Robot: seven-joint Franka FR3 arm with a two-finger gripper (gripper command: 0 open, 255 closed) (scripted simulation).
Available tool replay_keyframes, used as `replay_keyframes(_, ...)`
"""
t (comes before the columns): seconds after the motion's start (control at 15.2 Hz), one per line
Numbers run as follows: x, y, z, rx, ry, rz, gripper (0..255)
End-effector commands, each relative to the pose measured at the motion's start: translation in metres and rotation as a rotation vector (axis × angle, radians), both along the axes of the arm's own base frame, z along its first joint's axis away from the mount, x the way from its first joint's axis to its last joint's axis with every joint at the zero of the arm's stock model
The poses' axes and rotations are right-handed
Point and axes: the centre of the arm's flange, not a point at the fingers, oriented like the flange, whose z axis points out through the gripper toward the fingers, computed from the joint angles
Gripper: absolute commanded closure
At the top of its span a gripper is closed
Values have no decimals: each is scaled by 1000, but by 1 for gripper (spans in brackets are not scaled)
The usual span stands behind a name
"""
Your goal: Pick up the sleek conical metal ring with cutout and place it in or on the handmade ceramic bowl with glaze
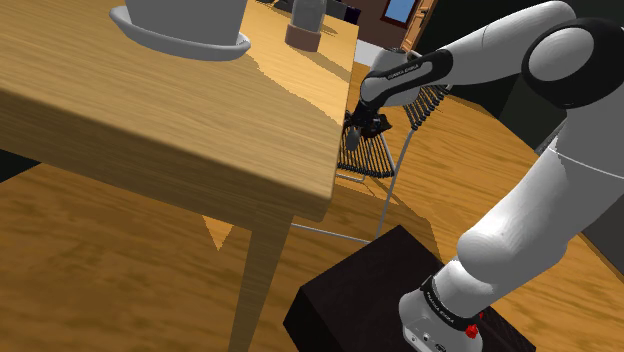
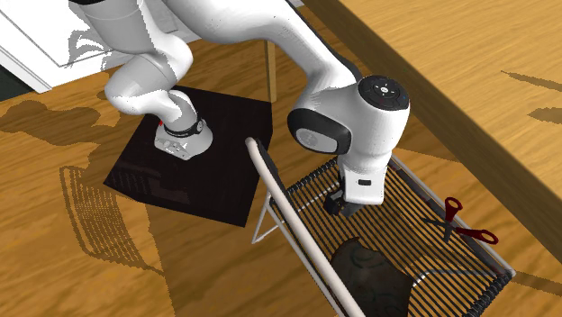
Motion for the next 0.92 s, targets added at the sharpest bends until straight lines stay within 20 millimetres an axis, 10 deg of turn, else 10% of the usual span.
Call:
replay_keyframes(0.0,0,0,0,0,0,0,0)
replay_keyframes(0.2,0,0,0,0,0,0,0)
replay_keyframes(0.26,0,0,0,0,0,0,255)
replay_keyframes(0.86,0,0,0,0,0,0,255)
